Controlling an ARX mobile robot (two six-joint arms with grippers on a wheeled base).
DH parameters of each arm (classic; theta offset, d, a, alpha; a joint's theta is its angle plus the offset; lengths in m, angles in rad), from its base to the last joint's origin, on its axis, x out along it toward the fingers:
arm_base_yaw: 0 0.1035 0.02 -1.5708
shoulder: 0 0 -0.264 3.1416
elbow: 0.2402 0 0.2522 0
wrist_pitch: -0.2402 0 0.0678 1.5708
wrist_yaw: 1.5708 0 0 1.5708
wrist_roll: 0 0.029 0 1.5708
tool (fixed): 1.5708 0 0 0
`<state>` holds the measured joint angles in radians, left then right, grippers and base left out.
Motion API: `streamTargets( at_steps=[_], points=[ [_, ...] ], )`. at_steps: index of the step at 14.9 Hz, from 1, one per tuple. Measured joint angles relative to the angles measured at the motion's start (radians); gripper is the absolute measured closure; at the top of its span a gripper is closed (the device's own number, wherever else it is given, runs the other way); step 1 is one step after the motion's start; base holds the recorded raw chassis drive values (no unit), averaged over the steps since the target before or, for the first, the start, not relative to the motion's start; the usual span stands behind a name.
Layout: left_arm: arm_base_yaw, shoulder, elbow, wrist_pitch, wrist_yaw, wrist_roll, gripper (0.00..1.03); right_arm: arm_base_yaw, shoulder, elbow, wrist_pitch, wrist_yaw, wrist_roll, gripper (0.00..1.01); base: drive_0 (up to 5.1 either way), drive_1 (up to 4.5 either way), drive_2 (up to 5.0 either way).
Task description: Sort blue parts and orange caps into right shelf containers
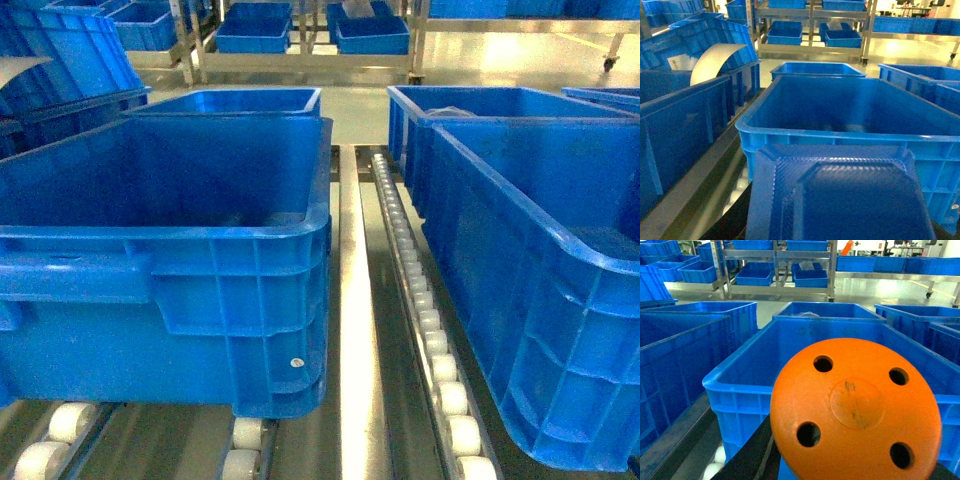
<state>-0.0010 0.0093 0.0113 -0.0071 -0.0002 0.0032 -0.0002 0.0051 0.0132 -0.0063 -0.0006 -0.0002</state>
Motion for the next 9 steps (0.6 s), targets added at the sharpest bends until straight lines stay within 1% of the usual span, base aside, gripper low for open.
streamTargets(
  at_steps=[9],
  points=[
    [0.0, 0.0, 0.0, 0.0, 0.0, 0.0, 0.6, 0.0, 0.0, 0.0, 0.0, 0.0, 0.0, 0.57, 0.0, 0.0, 0.0]
  ],
)
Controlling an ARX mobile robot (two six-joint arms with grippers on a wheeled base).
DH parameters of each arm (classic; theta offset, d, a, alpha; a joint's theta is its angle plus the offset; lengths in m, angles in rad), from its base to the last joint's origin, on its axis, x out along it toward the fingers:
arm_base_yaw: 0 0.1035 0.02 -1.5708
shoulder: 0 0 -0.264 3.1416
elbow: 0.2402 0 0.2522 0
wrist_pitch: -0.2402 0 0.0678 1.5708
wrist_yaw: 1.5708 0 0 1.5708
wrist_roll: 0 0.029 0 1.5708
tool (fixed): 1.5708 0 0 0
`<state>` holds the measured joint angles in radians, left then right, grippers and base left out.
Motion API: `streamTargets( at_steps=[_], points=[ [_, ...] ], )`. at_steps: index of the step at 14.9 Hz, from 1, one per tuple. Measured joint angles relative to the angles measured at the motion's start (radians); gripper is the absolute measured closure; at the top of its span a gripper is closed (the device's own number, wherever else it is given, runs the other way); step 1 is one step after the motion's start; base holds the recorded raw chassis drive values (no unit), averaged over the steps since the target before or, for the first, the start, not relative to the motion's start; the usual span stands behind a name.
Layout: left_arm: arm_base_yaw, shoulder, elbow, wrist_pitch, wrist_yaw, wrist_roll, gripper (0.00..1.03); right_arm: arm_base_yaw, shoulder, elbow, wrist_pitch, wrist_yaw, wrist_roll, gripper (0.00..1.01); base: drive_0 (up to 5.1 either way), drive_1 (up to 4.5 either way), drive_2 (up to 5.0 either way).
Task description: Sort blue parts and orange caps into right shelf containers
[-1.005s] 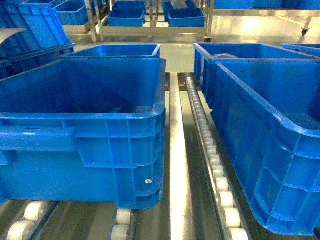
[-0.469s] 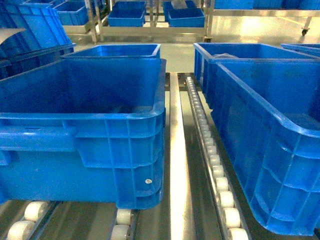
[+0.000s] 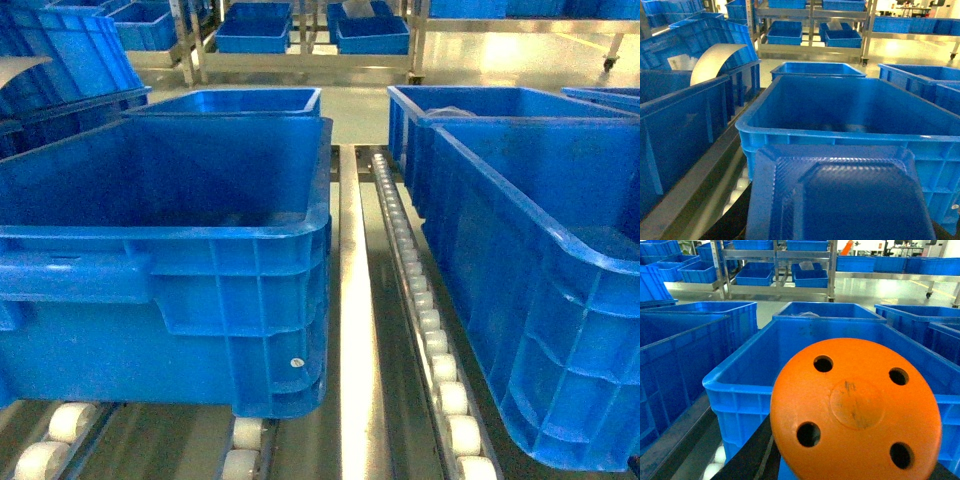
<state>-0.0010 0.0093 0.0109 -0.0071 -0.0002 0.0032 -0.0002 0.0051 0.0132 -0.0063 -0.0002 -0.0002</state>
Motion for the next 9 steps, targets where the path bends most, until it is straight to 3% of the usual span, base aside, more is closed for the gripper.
streamTargets(
  at_steps=[9],
  points=[
    [0.0, 0.0, 0.0, 0.0, 0.0, 0.0, 0.6, 0.0, 0.0, 0.0, 0.0, 0.0, 0.0, 0.57, 0.0, 0.0, 0.0]
  ],
)
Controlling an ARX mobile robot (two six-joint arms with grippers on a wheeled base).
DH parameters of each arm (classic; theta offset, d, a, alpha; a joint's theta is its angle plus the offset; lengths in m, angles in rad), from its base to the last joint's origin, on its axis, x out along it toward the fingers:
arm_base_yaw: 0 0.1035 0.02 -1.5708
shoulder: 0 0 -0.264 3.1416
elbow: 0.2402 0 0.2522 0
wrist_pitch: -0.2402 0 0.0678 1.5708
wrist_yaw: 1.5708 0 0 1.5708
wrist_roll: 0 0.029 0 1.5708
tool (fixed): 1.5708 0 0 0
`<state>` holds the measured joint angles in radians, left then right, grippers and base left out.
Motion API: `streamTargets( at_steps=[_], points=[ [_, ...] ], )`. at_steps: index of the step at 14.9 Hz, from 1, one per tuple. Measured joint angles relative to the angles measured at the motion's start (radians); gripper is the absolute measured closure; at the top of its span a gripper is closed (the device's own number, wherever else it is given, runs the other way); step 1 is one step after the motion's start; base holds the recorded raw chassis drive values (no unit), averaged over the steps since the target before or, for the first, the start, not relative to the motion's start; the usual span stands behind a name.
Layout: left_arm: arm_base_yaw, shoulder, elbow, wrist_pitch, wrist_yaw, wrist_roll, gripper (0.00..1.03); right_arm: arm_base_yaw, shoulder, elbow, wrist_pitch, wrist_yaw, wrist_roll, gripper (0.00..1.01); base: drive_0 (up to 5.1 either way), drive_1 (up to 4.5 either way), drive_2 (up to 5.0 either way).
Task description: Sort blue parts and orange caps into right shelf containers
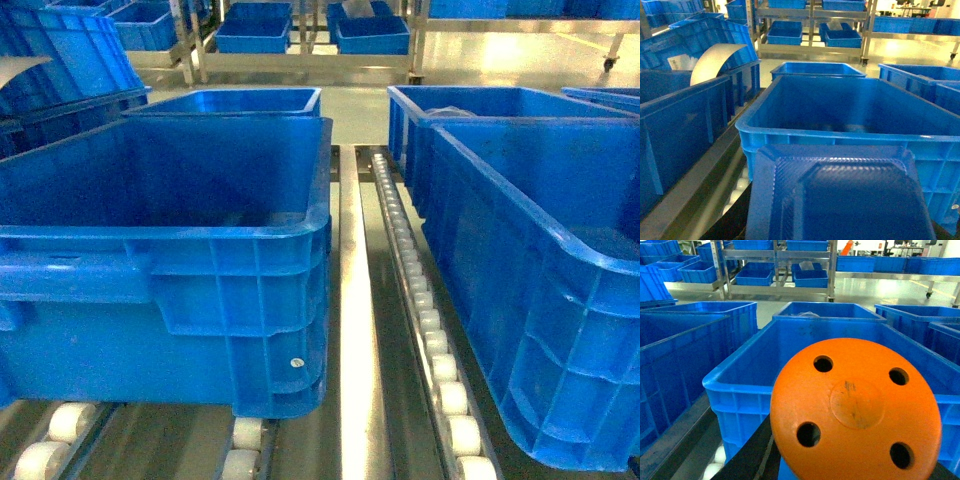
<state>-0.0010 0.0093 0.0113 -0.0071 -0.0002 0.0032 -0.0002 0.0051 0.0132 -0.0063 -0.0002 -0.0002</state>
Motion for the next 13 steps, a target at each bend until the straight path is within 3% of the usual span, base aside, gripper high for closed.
streamTargets(
  at_steps=[12, 13],
  points=[
    [0.0, 0.0, 0.0, 0.0, 0.0, 0.0, 0.6, 0.0, 0.0, 0.0, 0.0, 0.0, 0.0, 0.57, 0.0, 0.0, 0.0],
    [0.005, 0.005, 0.0, 0.024, 0.024, -0.008, 0.6, 0.006, 0.0, -0.001, 0.012, 0.018, -0.005, 0.57, 0.0, 0.0, 0.0]
  ],
)
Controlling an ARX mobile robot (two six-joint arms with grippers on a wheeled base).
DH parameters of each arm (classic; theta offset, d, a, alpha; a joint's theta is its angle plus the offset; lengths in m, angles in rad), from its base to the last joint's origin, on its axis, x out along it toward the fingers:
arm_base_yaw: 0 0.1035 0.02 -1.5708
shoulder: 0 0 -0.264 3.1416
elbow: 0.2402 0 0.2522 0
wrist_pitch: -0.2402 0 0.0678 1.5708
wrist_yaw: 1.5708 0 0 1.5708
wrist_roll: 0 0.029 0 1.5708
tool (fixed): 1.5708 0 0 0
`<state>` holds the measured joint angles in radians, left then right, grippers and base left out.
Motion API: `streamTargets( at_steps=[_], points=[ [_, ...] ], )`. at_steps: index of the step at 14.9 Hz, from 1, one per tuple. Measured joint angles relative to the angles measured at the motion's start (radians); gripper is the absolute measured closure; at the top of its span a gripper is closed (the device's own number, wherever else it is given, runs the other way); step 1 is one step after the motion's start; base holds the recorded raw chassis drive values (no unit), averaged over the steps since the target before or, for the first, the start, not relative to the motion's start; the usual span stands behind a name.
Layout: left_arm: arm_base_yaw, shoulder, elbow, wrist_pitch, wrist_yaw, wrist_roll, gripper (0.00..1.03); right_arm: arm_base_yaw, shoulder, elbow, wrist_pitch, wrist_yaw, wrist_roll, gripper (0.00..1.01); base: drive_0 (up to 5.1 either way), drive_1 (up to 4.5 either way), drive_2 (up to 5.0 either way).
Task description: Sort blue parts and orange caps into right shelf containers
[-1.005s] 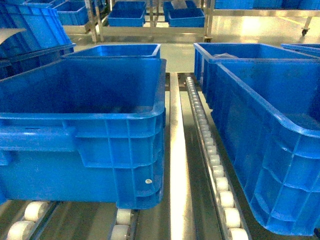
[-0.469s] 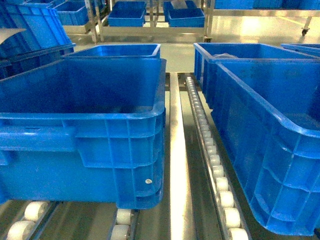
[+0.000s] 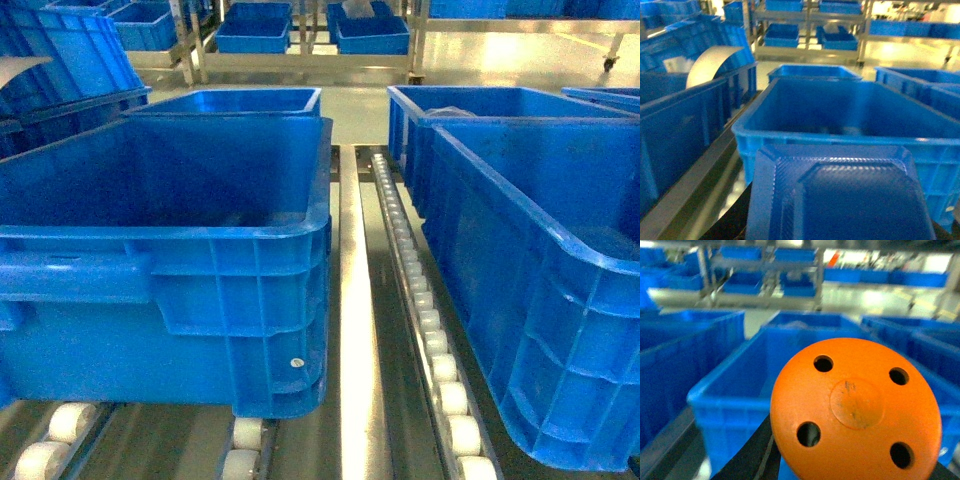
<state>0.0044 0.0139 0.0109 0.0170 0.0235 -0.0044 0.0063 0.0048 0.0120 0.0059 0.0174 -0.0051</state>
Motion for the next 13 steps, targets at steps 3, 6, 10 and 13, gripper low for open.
streamTargets(
  at_steps=[3, 6, 10, 13],
  points=[
    [-0.081, 0.365, 0.035, 0.421, 0.024, -0.026, 0.6, 0.061, 0.212, 0.011, 0.313, 0.164, -0.083, 0.57, 0.0, 0.0, 0.0],
    [-0.09, 1.036, 0.378, 0.923, 0.027, -0.048, 0.6, -0.036, 0.734, 0.221, 0.71, 0.027, -0.086, 0.57, 0.0, 0.0, 0.0],
    [-0.12, 1.736, 0.876, 0.702, -0.021, -0.108, 0.5, -0.068, 1.429, 0.59, 0.78, 0.037, -0.051, 0.57, 0.0, 0.0, 0.0],
    [-0.126, 1.712, 0.891, 0.78, -0.01, -0.12, 0.1, -0.058, 1.498, 0.629, 0.803, 0.053, -0.051, 0.19, 0.0, 0.0, 0.0]
  ],
)
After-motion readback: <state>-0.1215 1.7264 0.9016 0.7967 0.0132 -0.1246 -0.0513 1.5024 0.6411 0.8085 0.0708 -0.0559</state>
